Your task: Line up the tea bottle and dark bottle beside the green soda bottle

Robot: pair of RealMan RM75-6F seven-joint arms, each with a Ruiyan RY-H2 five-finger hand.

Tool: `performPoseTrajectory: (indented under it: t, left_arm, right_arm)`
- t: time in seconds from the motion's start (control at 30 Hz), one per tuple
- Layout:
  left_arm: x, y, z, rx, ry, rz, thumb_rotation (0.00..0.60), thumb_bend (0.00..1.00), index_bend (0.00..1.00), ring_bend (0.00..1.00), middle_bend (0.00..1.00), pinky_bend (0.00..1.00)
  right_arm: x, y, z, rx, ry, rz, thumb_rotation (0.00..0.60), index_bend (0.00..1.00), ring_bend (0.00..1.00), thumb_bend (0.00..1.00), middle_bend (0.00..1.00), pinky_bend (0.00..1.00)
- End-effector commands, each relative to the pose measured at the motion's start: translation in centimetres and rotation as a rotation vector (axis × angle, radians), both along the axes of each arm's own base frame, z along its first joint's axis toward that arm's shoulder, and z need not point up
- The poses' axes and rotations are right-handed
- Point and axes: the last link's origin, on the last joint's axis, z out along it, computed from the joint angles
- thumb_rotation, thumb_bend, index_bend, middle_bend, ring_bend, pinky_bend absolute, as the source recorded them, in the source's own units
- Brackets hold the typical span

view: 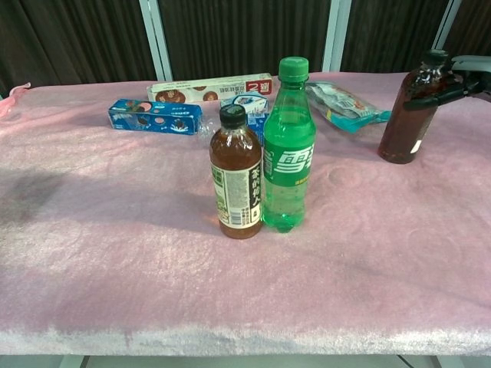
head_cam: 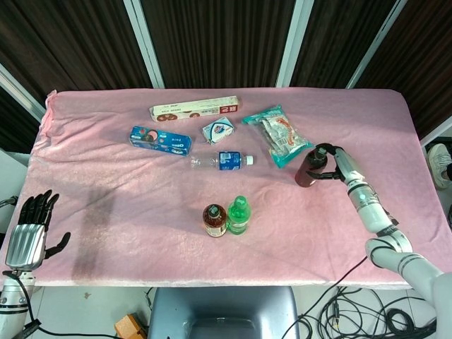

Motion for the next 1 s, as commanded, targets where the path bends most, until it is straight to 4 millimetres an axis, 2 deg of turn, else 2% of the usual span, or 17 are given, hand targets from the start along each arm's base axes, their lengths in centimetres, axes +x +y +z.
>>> performPoseTrajectory:
  t: [0.03,0.13,0.2,0.37,0.47,0.63,0.73,0.9,1.0]
  left_arm:
    - [0.0,0.1,0.0,-0.002,-0.003,0.002,0.6,0.29,0.0,0.0,0.0,0.0]
    - [0.0,0.2,0.0,-0.003,-0.002,0.002,0.6,0.29,0.0,0.0,0.0,0.0]
    - [-0.1,0.2,0.0,-0.003,-0.003,0.003,0.6,0.29,0.0,0.0,0.0,0.0]
    - [-0.1,0.1,0.1,-0.002,-0.004,0.002,0.6,0.29,0.0,0.0,0.0,0.0]
    - [-0.1,0.1,0.1,-0.003,-0.006,0.003,0.6,0.29,0.0,0.0,0.0,0.0]
    - [-0.1,0.0,0.2,0.004,-0.01,0.002,0.6,0.29,0.0,0.0,0.0,0.0]
    - [-0.1,0.0,0.3,0.013,-0.009,0.003,0.6,0.29,0.0,0.0,0.0,0.0]
    - [-0.1,0.1,0.2,0.019,0.022,0.006,0.6,0.3,0.0,0.0,0.0,0.0]
    - [0.0,0.1,0.0,0.013,0.025,0.006,0.6,0.3,0.0,0.0,0.0,0.0]
  right_arm:
    - [0.4,0.1,-0.3,0.017,0.0,0.02,0.6,0.46,0.21,0.26,0.3,0.08]
    - [0.5,0.2,-0.4,0.022,-0.001,0.027,0.6,0.48,0.22,0.26,0.32,0.09]
    - [0.4,0.2,-0.4,0.017,0.001,0.027,0.6,0.55,0.28,0.28,0.36,0.13]
    - [0.4,0.1,-0.3,-0.044,0.016,0.036,0.6,0.85,0.53,0.37,0.59,0.39]
    - [0.6,0.4,0.0,-0.084,0.011,0.059,0.6,0.94,0.6,0.4,0.66,0.47]
    - [1.8,2.0,0.6,-0.125,0.0,0.138,0.6,0.97,0.64,0.4,0.69,0.53]
    - [3.7,3.9,0.7,-0.112,-0.017,0.215,0.6,0.97,0.64,0.4,0.69,0.54]
    - [6.4,6.9,-0.2,-0.024,-0.045,0.264,0.6,0.97,0.64,0.4,0.69,0.55]
    - [7.5,8.0,-0.9,0.013,-0.043,0.283,0.6,0.97,0.64,0.4,0.69,0.55]
